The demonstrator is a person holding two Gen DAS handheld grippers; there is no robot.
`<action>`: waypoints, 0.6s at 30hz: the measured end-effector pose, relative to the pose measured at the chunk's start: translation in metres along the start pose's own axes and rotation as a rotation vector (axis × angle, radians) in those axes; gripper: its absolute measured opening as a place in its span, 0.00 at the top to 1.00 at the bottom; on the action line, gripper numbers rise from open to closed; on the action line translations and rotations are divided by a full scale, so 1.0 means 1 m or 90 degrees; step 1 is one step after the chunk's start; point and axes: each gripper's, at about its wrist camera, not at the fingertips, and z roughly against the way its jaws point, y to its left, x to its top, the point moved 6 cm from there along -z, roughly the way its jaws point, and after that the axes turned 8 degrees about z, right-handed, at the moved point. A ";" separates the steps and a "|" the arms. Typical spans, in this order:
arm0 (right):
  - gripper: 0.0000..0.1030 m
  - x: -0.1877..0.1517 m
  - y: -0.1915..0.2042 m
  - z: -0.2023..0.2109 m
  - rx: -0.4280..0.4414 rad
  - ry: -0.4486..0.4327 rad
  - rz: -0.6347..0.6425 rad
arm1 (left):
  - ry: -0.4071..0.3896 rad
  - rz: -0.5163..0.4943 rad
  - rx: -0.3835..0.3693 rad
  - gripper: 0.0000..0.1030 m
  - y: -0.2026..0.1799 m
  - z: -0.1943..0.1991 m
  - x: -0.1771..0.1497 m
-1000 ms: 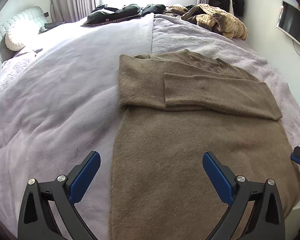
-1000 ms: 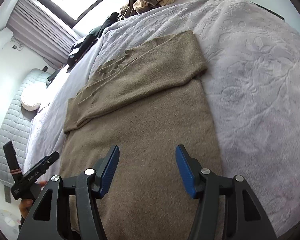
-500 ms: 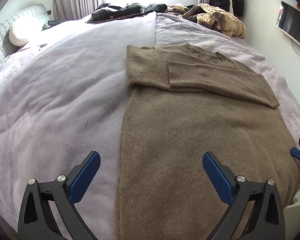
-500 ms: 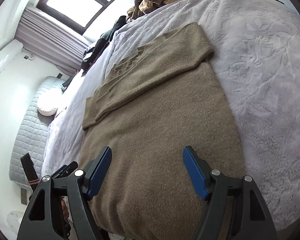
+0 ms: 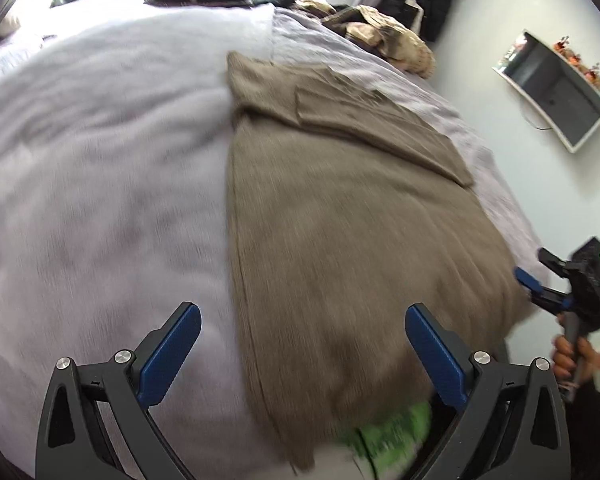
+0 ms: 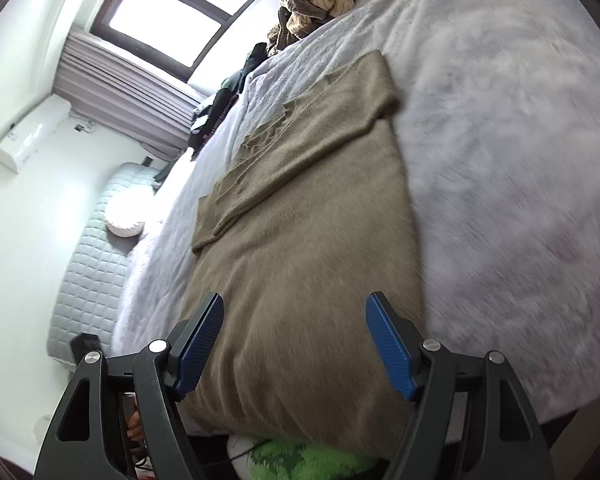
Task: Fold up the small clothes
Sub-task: 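Grasp the sweater hem with both grippers and lift it toward the collar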
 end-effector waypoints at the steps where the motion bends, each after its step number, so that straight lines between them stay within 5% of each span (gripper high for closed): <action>1: 0.25 -0.005 -0.002 0.003 0.022 0.005 -0.005 | 0.014 0.006 -0.021 0.01 0.001 0.002 -0.007; 5: 0.25 -0.024 -0.011 0.010 0.084 0.032 -0.019 | 0.061 0.019 -0.076 0.01 -0.003 0.005 -0.033; 13: 0.25 -0.058 -0.019 0.012 0.111 0.063 -0.005 | 0.127 -0.010 -0.073 0.01 -0.020 -0.011 -0.072; 18: 0.25 -0.077 -0.026 0.015 0.105 0.072 -0.004 | 0.126 -0.011 -0.067 0.01 -0.025 -0.022 -0.075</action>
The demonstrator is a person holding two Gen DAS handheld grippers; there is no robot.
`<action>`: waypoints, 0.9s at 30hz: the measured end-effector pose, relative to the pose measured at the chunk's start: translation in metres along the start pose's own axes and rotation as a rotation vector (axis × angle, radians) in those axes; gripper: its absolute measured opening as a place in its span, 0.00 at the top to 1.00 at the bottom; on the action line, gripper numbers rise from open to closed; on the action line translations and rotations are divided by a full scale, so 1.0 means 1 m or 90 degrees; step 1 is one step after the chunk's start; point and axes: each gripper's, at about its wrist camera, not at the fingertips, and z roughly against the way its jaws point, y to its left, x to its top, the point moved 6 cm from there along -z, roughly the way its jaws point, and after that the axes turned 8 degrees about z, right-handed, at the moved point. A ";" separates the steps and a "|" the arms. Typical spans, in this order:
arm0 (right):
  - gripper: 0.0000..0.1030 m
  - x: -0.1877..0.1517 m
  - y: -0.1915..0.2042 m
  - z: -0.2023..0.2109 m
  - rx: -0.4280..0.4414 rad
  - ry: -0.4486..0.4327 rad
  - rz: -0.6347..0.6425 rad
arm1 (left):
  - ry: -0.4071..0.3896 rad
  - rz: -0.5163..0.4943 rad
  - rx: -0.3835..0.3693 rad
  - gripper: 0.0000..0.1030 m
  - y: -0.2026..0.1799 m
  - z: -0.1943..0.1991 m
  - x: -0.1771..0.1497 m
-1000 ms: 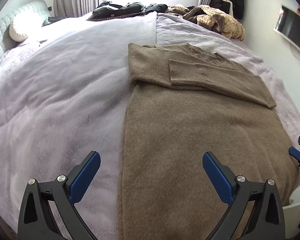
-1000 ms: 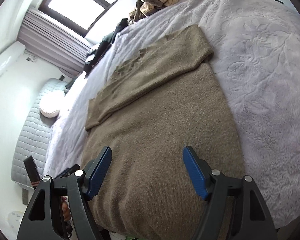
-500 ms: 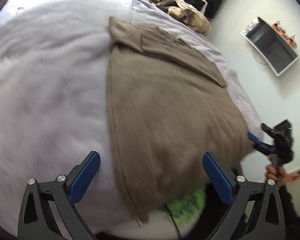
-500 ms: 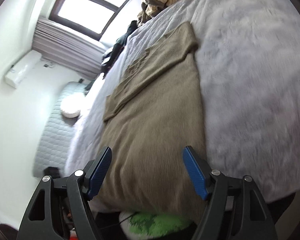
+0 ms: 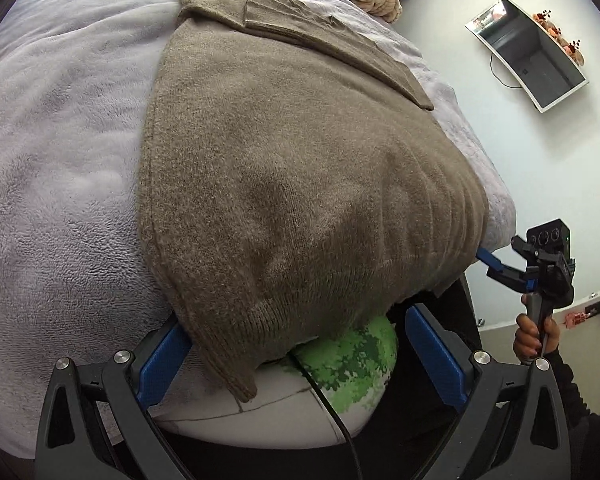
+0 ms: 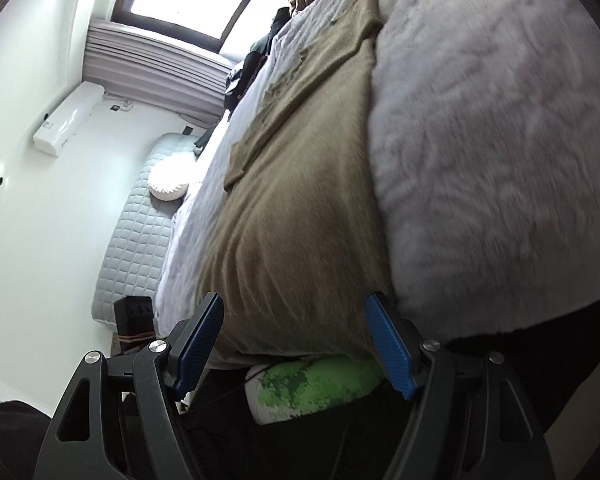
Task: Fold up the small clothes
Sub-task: 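Grasp the sweater hem with both grippers and lift it toward the collar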
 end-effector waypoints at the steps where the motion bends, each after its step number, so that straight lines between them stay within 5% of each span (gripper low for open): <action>1: 0.25 -0.002 -0.002 0.000 0.000 0.001 -0.002 | -0.001 0.004 -0.003 0.01 -0.001 -0.002 0.002; 8: 0.25 -0.021 -0.019 -0.027 -0.041 0.091 0.009 | -0.016 0.034 -0.025 0.01 0.004 0.004 0.003; 15: 0.24 -0.017 -0.003 -0.045 0.057 0.086 -0.007 | -0.025 0.039 -0.032 0.01 -0.002 0.004 0.003; 19: 0.32 -0.022 -0.004 -0.047 0.114 0.075 -0.068 | -0.014 0.010 -0.031 0.27 -0.005 0.006 -0.002; 24: 0.80 -0.029 -0.011 -0.056 0.107 0.072 -0.097 | 0.037 0.027 -0.072 0.81 -0.004 -0.010 -0.005; 27: 0.83 -0.023 0.012 -0.047 0.172 0.040 -0.075 | 0.030 0.034 -0.103 0.86 -0.009 -0.002 -0.003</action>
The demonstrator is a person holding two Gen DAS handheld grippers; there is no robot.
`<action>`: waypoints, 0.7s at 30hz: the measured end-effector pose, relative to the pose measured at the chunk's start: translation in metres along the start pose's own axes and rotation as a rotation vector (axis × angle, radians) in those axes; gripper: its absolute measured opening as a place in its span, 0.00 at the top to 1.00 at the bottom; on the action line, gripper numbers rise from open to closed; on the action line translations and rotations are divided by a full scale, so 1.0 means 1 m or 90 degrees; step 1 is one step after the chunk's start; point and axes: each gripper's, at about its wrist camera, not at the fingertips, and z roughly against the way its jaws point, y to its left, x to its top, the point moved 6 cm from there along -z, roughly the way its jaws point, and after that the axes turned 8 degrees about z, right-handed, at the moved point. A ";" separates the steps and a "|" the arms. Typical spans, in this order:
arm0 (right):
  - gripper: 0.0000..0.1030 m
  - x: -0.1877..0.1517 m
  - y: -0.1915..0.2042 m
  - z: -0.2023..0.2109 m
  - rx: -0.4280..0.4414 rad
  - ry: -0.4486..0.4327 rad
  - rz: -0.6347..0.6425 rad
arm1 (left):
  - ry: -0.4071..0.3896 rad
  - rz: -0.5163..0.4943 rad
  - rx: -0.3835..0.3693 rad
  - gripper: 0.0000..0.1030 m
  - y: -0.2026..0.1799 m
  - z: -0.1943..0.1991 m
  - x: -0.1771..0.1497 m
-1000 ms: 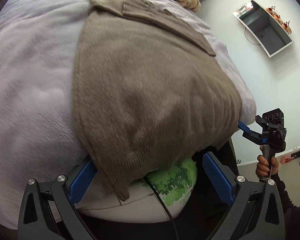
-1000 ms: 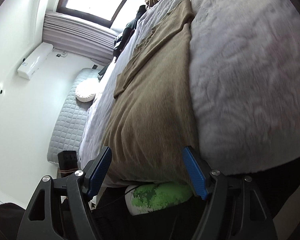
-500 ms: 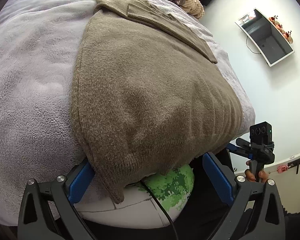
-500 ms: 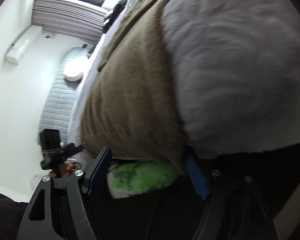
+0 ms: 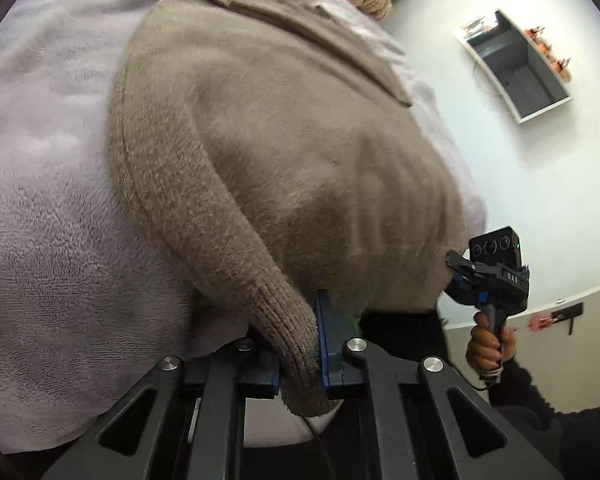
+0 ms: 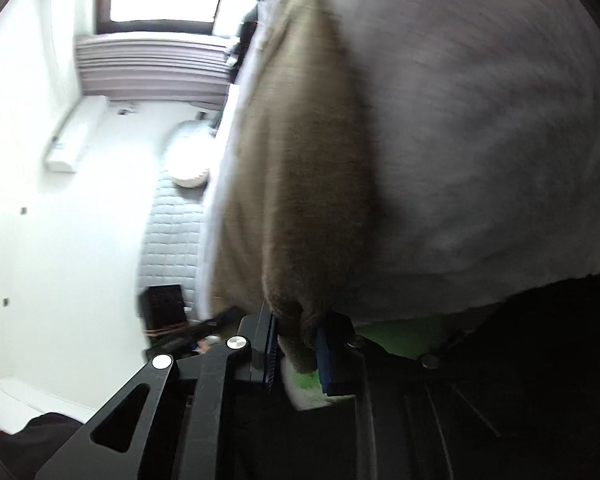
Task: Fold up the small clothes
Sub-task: 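Grasp the sweater hem with both grippers and lift it toward the collar, then lay the hem over the folded sleeves and open both grippers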
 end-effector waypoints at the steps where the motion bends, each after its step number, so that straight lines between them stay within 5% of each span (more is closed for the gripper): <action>1: 0.83 0.003 0.015 0.003 0.035 -0.011 0.014 | -0.007 0.001 -0.013 0.86 -0.003 0.005 0.002; 9: 0.83 0.061 0.068 0.015 0.169 -0.096 0.035 | -0.139 -0.041 -0.084 0.86 -0.042 0.070 0.064; 14: 0.83 0.111 0.068 -0.006 0.158 -0.112 0.013 | -0.197 -0.050 -0.049 0.86 -0.048 0.073 0.125; 21: 0.82 0.179 0.007 -0.014 0.073 -0.142 -0.103 | -0.188 -0.018 0.019 0.86 -0.031 0.024 0.196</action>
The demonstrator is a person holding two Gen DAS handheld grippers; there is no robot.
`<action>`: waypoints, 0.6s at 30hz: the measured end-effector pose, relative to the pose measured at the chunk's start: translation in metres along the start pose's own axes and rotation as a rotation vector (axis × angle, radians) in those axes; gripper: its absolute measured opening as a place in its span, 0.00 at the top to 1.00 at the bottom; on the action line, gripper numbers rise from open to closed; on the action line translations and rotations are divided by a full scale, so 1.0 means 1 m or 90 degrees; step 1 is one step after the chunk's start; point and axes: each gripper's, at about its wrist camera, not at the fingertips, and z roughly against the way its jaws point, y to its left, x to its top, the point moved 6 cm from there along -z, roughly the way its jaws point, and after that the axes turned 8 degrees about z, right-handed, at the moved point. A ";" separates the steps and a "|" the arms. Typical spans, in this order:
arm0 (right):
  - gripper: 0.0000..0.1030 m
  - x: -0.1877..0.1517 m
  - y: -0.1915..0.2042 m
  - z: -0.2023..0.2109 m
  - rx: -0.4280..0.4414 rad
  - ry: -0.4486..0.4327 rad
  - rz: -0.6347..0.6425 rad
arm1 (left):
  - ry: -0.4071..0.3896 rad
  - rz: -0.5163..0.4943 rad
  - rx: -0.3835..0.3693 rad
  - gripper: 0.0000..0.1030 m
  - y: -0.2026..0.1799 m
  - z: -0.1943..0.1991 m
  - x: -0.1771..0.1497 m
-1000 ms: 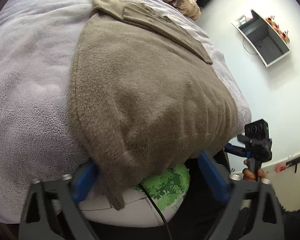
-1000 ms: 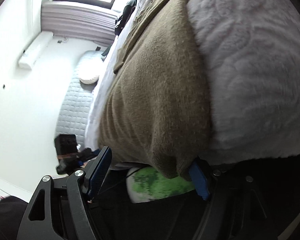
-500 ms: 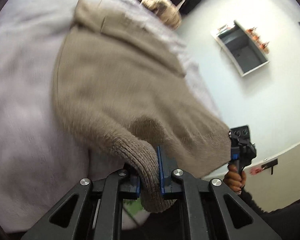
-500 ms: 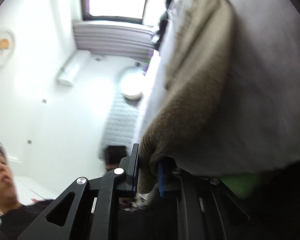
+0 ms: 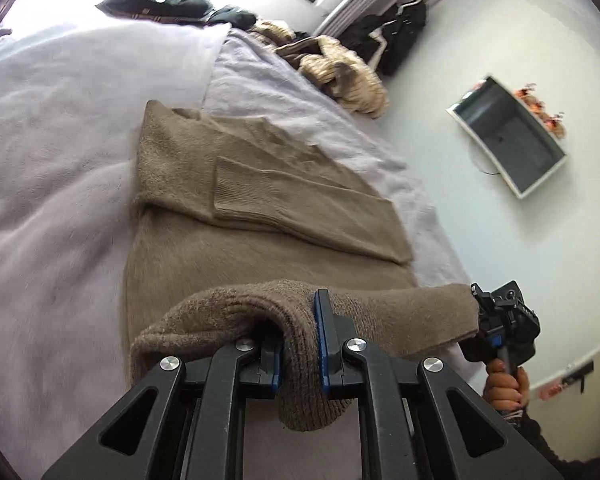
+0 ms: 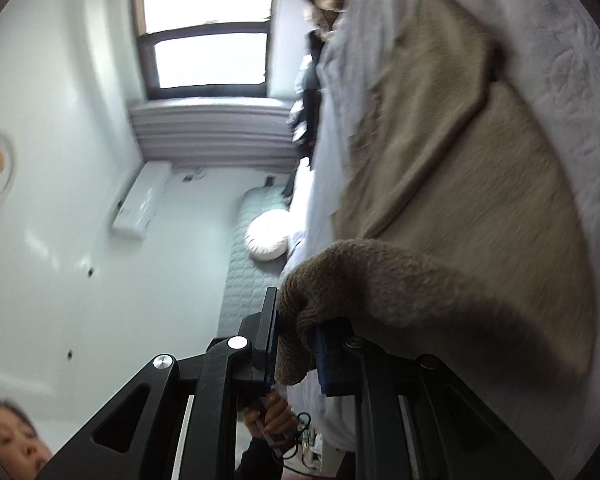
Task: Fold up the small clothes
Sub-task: 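Lay the hem over the folded sleeves and open both grippers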
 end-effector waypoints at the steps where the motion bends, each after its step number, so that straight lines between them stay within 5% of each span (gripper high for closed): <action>1: 0.80 0.005 -0.008 -0.003 -0.017 -0.004 -0.015 | -0.001 0.006 0.009 0.86 0.005 -0.006 0.002; 3: 0.80 0.015 -0.025 -0.009 -0.047 -0.005 -0.045 | 0.013 0.025 0.030 0.81 0.013 -0.022 0.008; 4: 0.78 0.018 -0.031 -0.012 -0.060 -0.008 -0.061 | 0.020 0.039 0.049 0.55 0.019 -0.028 0.011; 5: 0.73 0.021 -0.035 -0.013 -0.066 -0.012 -0.078 | 0.018 0.049 0.072 0.17 0.025 -0.030 0.013; 6: 0.69 0.022 -0.037 -0.012 -0.065 -0.018 -0.092 | -0.013 0.053 0.096 0.10 0.029 -0.025 0.019; 8: 0.41 0.031 -0.034 -0.004 -0.058 -0.038 -0.090 | -0.044 0.033 0.101 0.09 0.029 -0.017 0.026; 10: 0.33 0.038 -0.022 0.004 -0.076 -0.049 -0.052 | -0.049 0.014 0.109 0.09 0.030 -0.011 0.032; 14: 0.33 0.044 0.010 0.012 -0.231 -0.009 0.108 | -0.045 -0.054 0.149 0.08 0.034 -0.010 0.044; 18: 0.33 0.043 0.021 -0.007 -0.427 0.075 0.277 | 0.033 -0.061 0.140 0.09 0.042 -0.034 0.046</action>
